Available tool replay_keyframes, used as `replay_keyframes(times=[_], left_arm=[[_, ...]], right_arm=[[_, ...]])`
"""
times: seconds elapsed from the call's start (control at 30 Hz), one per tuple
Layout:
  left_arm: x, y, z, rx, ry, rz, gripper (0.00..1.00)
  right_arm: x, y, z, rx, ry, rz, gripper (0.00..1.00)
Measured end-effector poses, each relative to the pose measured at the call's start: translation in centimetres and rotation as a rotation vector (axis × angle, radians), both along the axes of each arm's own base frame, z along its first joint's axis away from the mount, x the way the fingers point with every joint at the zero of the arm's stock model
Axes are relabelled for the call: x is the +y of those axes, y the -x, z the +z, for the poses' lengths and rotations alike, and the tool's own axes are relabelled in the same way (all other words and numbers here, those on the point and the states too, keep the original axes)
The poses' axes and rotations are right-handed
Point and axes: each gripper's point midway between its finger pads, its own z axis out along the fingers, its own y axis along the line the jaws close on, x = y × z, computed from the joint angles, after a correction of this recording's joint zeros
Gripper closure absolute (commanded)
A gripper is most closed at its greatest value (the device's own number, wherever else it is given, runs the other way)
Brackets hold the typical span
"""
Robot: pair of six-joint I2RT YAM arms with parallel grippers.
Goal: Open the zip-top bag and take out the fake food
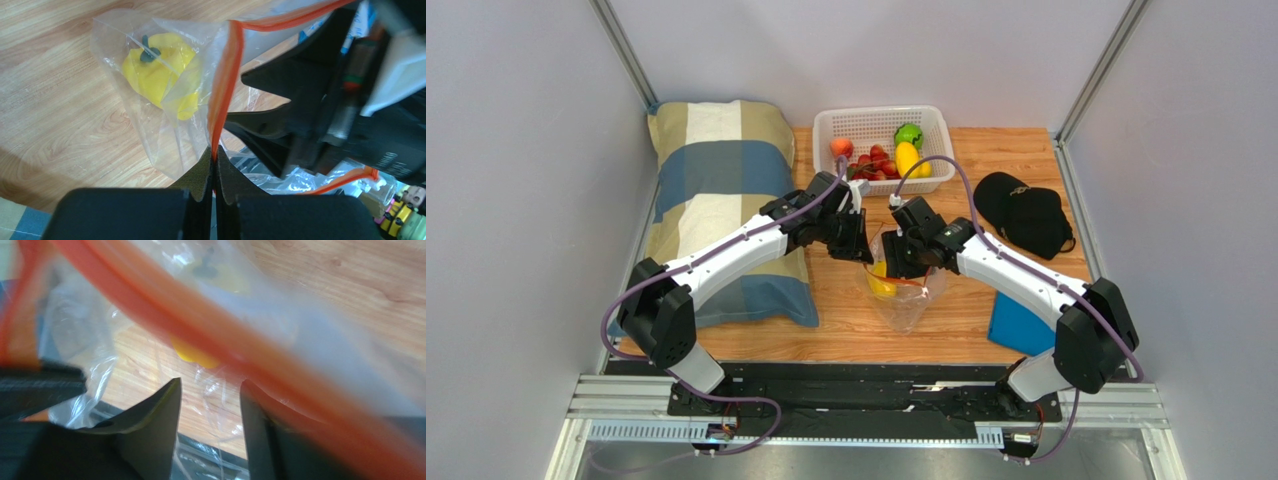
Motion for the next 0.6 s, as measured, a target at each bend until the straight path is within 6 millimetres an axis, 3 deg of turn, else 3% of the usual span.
replay_keyframes(times=[0.03,0.3,0.5,0.6], left_arm=[[0.0,0.0,-0.1,0.001,-0.003,0.002,1.00],[0.7,-0.3,-1.2,0.005,-0.045,0.024,1.00],[1.7,0.5,-3.2,0.043,-0.095,0.027,1.00],[2.5,0.8,-4.5,0.063,-0.124,0.036,1.00]], right_arm=[[0.1,-0.1,-0.6,-0.001,0.001,0.005,0.32],[2.1,-0.6,-3.6,-0.010,-0.025,0.036,0.17],[3.5,-1.4,-6.3,-0.024,-0.025,0.050,0.16],[4.0,-1.5,-8.0,-0.031,0.004,0.065,0.21]])
